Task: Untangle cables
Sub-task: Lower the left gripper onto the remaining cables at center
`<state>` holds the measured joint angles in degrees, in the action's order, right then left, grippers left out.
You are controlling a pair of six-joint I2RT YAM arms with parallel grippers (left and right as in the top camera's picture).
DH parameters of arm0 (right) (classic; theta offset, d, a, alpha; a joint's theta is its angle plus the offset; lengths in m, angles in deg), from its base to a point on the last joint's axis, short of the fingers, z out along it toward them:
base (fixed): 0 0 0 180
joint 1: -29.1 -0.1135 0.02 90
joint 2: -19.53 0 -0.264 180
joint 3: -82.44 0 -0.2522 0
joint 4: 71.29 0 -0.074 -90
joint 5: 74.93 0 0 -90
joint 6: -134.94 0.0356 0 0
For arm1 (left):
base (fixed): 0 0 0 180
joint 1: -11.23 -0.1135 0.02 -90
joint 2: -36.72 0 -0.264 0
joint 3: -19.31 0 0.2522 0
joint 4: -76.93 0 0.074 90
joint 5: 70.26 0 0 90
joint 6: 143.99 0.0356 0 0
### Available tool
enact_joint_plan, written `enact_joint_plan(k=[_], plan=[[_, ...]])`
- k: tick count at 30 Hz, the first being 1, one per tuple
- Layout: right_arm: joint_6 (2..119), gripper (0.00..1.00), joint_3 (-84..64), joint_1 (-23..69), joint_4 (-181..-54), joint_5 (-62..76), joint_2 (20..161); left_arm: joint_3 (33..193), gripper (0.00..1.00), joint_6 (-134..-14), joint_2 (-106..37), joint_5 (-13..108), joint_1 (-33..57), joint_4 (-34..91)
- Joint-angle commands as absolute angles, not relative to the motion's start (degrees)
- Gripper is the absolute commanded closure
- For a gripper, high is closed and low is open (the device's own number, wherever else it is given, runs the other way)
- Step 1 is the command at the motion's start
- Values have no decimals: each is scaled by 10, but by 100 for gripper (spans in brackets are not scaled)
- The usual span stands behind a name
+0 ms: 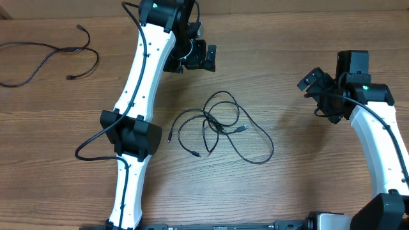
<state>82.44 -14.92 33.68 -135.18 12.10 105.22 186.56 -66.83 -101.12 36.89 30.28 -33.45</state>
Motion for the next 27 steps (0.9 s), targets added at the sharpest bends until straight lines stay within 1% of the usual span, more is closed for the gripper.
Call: enact_joint_plan(k=[1, 4, 8, 10, 12, 14, 18, 21, 27], plan=[[823, 0, -148, 341, -1349, 126, 1044, 1826, 0, -644, -955, 369, 325, -337], [823, 0, -148, 341, -1349, 126, 1044, 1755, 0, -653, -886, 329, 338, -337], [823, 0, -148, 341, -1349, 126, 1044, 1618, 0, -700, -756, 266, 352, -337], [823, 0, -148, 341, -1349, 126, 1044, 1561, 0, -709, -696, 258, 359, -337], [823, 0, -148, 341, -1349, 126, 1044, 1477, 0, -739, -601, 257, 373, -327], [823, 0, -148, 341, -1349, 126, 1044, 1445, 1, -744, -568, 257, 385, -313], [823, 0, -148, 341, -1349, 126, 1044, 1393, 0, -744, -536, 257, 415, -290], [823, 0, -148, 341, -1349, 126, 1044, 1348, 0, -773, -536, 258, 444, -260], [823, 0, -148, 341, -1349, 126, 1044, 1237, 1, -800, -538, 262, 481, -159]])
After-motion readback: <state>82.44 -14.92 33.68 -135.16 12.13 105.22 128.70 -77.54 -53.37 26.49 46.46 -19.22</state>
